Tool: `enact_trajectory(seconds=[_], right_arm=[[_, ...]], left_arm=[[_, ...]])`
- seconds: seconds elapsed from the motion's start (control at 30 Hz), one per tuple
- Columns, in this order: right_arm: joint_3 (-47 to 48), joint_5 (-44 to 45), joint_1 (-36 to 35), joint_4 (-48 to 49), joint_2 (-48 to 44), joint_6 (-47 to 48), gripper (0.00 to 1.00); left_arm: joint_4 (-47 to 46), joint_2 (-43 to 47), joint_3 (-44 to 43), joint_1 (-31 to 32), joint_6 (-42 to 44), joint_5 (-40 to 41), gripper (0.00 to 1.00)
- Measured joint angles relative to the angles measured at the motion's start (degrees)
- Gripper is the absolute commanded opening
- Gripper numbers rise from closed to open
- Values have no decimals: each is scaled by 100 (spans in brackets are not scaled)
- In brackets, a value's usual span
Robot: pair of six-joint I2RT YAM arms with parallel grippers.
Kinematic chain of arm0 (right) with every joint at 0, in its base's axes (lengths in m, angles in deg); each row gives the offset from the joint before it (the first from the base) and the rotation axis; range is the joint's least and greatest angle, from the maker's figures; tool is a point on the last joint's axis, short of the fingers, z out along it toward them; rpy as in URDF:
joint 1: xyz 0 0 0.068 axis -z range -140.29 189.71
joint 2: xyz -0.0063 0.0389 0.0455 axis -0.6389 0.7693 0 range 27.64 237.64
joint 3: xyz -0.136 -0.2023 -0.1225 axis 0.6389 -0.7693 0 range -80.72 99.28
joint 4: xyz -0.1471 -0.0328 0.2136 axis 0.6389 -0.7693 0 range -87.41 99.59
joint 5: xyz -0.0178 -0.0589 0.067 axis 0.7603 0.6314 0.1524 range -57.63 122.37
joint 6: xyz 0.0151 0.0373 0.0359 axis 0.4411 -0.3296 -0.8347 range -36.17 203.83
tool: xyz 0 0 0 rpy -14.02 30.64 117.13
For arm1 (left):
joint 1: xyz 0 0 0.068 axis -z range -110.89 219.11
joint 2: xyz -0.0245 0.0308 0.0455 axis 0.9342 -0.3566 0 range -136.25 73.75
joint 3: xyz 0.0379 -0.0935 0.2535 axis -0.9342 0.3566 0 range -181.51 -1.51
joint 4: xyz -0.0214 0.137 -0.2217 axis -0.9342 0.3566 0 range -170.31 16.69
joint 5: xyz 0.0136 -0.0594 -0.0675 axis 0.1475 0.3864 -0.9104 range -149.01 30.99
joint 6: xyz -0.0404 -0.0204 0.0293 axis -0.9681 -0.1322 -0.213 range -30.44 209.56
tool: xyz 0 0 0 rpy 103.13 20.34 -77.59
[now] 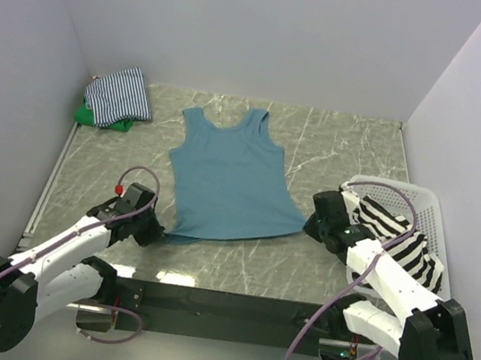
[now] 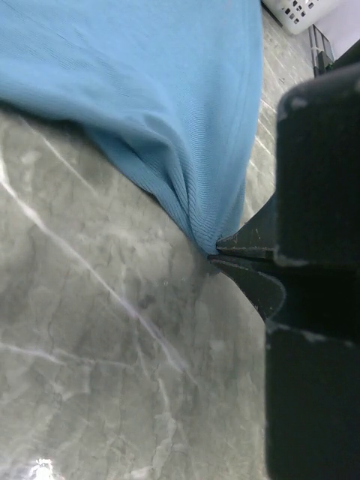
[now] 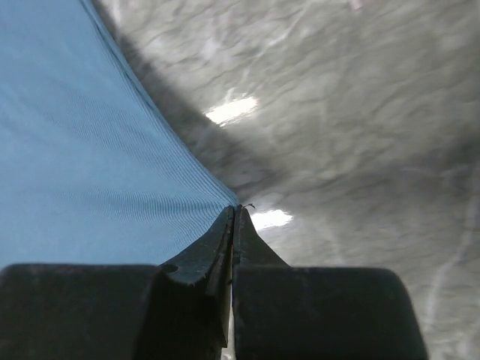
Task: Fold and stack the tank tops
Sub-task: Flatten the tank top out
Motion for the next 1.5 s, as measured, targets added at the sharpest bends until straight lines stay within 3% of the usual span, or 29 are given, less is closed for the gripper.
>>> enact_trajectory(seconds=[0.4, 0.8, 1.13, 1.27, 1.5], right_arm=[[614, -153, 385, -476, 98, 518, 0], [459, -393, 498, -562, 105, 562, 0], [415, -793, 850, -466, 278, 588, 0], [1029, -979, 997, -481, 975, 680, 0], [2699, -1281, 1370, -562, 1921, 918, 0]], left_arm=[[619, 4, -1088, 22, 339, 149, 1], [800, 140, -791, 131, 251, -31, 1], [1040, -111, -1394, 125, 402, 63, 1], [817, -909, -2146, -17, 621, 170, 1], [649, -1980, -3467, -1123, 1123, 13, 1]])
